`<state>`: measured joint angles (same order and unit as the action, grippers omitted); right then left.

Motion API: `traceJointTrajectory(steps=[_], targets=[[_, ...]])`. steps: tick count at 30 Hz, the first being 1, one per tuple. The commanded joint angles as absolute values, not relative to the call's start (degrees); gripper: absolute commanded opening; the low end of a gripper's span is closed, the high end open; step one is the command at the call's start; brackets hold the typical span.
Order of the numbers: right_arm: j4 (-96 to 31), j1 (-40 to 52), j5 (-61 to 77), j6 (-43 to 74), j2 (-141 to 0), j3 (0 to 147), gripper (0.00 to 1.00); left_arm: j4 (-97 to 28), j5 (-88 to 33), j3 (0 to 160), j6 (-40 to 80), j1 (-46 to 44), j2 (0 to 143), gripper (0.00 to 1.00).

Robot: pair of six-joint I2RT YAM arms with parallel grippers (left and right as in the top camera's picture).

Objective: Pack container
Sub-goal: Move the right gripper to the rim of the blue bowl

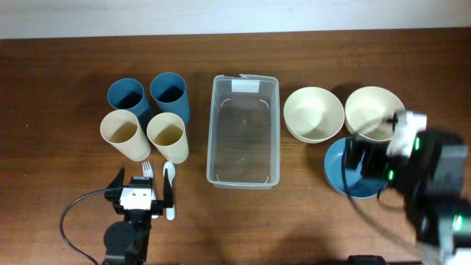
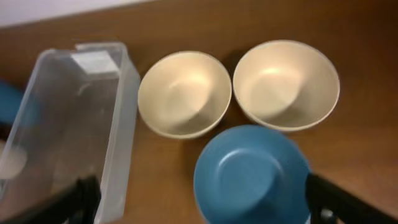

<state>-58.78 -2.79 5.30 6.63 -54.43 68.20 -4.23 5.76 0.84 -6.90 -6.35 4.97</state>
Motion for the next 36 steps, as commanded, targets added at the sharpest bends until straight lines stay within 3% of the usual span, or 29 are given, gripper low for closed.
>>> traceJointTrajectory(steps=[1,4,7,19,36], targets=[[-65.9,-2.3,9.7,6.2,-64.3,78.5,0.99,-4.1,5.3,0.5,-7.8,-6.2,4.4,1.0],[-73.7,-2.3,7.7,6.5,-71.7,84.0,0.99,-4.1,5.3,0.5,-7.8,-6.2,4.4,1.0],[-77.4,-5.0,2.0,15.6,-77.3,84.2,0.99,-4.1,5.3,0.5,-7.8,-6.2,4.4,1.0],[-76.7,-21.6,-0.8,21.1,-84.8,78.7,0.99,-4.1,5.3,0.5,-7.8,-6.2,4.4,1.0],[-50.7,-23.3,-2.0,24.6,-84.9,50.0,1.0,-4.1,5.3,0.5,-7.8,-6.2,4.4,1.0]])
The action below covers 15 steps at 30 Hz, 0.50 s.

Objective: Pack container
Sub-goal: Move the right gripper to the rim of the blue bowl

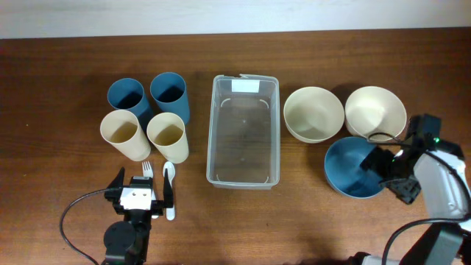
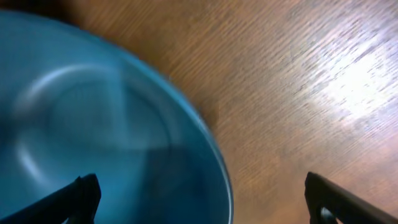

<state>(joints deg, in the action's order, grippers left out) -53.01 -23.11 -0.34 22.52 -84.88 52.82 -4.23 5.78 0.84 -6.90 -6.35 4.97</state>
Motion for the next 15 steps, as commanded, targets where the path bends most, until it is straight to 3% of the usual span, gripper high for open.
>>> traceJointTrajectory(steps=[1,3,6,7,9,15], targets=[[-49.8,-23.3,-2.0,24.6,-84.9,49.4,0.98,-4.1,5.3,0.5,-7.8,-6.2,4.4,1.0],[-48.4,-23.3,-2.0,24.6,-84.9,48.5,0.91,-4.1,5.3,0.5,-7.8,-6.2,4.4,1.0],[-47.5,-23.3,-2.0,24.6,-84.9,47.7,0.64,-4.1,5.3,0.5,-7.8,-6.2,4.4,1.0],[-47.5,-23.3,-2.0,24.6,-84.9,47.6,0.6,-4.1,5.3,0.5,-7.8,-6.2,4.4,1.0],[-47.4,-23.3,-2.2,26.1,-84.9,46.7,0.64,-4.1,5.3,0.5,-7.8,-6.2,4.4,1.0],[-43.5,-23.3,-2.6,27.6,-84.9,42.5,0.64,-4.1,5.3,0.5,-7.8,-6.2,4.4,1.0]])
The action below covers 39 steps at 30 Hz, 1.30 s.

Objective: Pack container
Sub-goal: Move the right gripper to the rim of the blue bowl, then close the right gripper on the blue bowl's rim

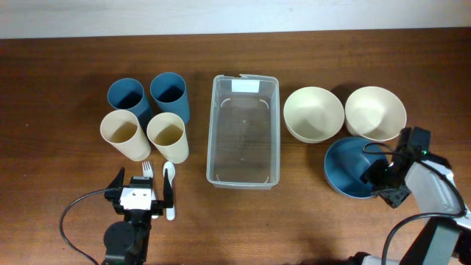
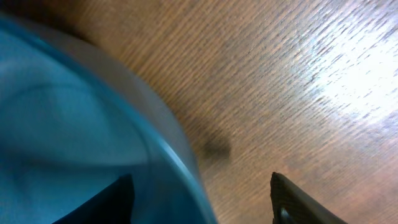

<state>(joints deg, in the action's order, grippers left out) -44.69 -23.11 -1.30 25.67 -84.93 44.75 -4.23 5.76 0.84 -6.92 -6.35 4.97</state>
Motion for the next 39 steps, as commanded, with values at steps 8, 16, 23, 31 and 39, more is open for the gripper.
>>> traceJointTrajectory(steps=[8,16,23,31,39], targets=[[-41.6,-23.3,-2.7,27.9,-84.9,40.8,0.34,-4.1,5.3,0.5,-7.8,-6.2,4.4,1.0],[-41.9,-23.3,-2.7,27.9,-84.4,40.8,0.04,-4.1,5.3,0.5,-7.8,-6.2,4.4,1.0],[-46.8,-23.3,-3.7,27.9,-81.8,43.6,0.04,-4.1,5.3,0.5,-7.8,-6.2,4.4,1.0],[-55.8,-23.3,-3.7,27.9,-72.9,49.2,0.04,-4.1,5.3,0.5,-7.8,-6.2,4.4,1.0],[-58.2,-23.3,-3.3,27.9,-63.5,49.8,0.04,-4.1,5.3,0.5,-7.8,-6.2,4.4,1.0]])
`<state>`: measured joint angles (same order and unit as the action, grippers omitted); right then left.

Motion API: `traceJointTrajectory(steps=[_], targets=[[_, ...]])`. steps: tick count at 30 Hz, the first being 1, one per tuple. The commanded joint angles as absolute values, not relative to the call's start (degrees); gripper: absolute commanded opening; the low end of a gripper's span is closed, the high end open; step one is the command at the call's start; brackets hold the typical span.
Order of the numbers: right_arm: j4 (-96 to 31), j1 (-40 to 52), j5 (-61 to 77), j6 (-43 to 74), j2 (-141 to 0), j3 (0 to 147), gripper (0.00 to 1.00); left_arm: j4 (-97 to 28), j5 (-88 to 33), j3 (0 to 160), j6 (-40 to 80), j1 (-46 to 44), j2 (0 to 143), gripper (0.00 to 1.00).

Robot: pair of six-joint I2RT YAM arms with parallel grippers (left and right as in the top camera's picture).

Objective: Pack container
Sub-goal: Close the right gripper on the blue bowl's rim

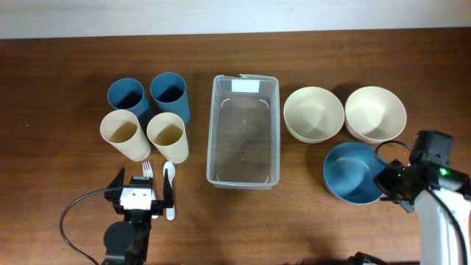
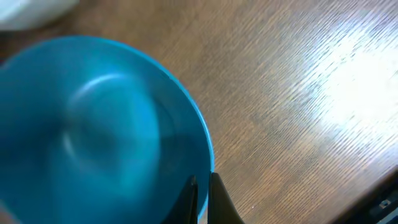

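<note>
A clear plastic container (image 1: 243,132) stands mid-table. The blue bowl (image 1: 353,172) (image 2: 99,130) sits to its right, below two cream bowls (image 1: 313,113) (image 1: 375,112). My right gripper (image 1: 384,182) (image 2: 203,193) is shut on the blue bowl's right rim, one finger inside, one outside. Two blue cups (image 1: 126,96) (image 1: 171,93) and two cream cups (image 1: 121,133) (image 1: 168,135) stand left of the container. A white spoon (image 1: 169,188) and a fork (image 1: 147,170) lie below them. My left gripper (image 1: 141,193) rests at the front left, fingers spread, holding nothing.
The right arm (image 1: 441,199) reaches in from the front right corner. A black cable (image 1: 77,210) loops beside the left arm. Bare wood lies along the table's front edge between the arms.
My right gripper's fingers were apart astride the blue bowl's rim; now they are shut on that rim. The bowl sits slightly further left and lower. The left arm is unchanged.
My right gripper was open high above the three bowls. Then it was low at the blue bowl's right edge, fingers wide. Later the fingers straddled the rim, and now they are shut on it. The left arm has stayed still throughout.
</note>
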<state>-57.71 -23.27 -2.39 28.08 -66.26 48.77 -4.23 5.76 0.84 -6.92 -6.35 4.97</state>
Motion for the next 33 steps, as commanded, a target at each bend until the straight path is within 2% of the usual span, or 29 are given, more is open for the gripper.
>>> traceJointTrajectory(steps=[1,6,7,8,9,11,15,24,29,33], targets=[[-58.4,-23.3,-3.1,27.7,-62.8,49.8,0.04,-4.1,5.3,0.5,-7.8,-6.2,4.4,1.0],[-58.8,-23.3,-3.6,27.7,-62.6,49.8,0.05,-4.1,5.3,0.5,-7.8,-6.2,4.4,1.0],[-59.0,-23.3,-3.7,27.7,-63.1,49.8,0.23,-4.1,5.3,0.5,-7.8,-6.2,4.4,1.0],[-58.9,-23.3,-3.8,27.7,-63.7,49.8,0.48,-4.1,5.3,0.5,-7.8,-6.2,4.4,1.0],[-58.8,-23.3,-4.3,27.8,-64.4,49.8,0.57,-4.1,5.3,0.5,-7.8,-6.2,4.4,1.0],[-58.2,-23.3,-6.6,28.9,-66.3,49.7,0.68,-4.1,5.3,0.5,-7.8,-6.2,4.4,1.0],[-55.6,-23.3,-8.2,29.7,-72.8,49.7,0.74,-4.1,5.3,0.5,-7.8,-6.2,4.4,1.0],[-49.6,-23.3,-7.0,31.0,-88.5,49.7,0.7,-4.1,5.3,0.5,-7.8,-6.2,4.4,1.0],[-48.1,-23.3,-6.0,31.0,-92.6,49.7,0.57,-4.1,5.3,0.5,-7.8,-6.2,4.4,1.0],[-47.5,-23.3,-5.8,31.0,-93.0,49.7,0.33,-4.1,5.3,0.5,-7.8,-6.2,4.4,1.0]])
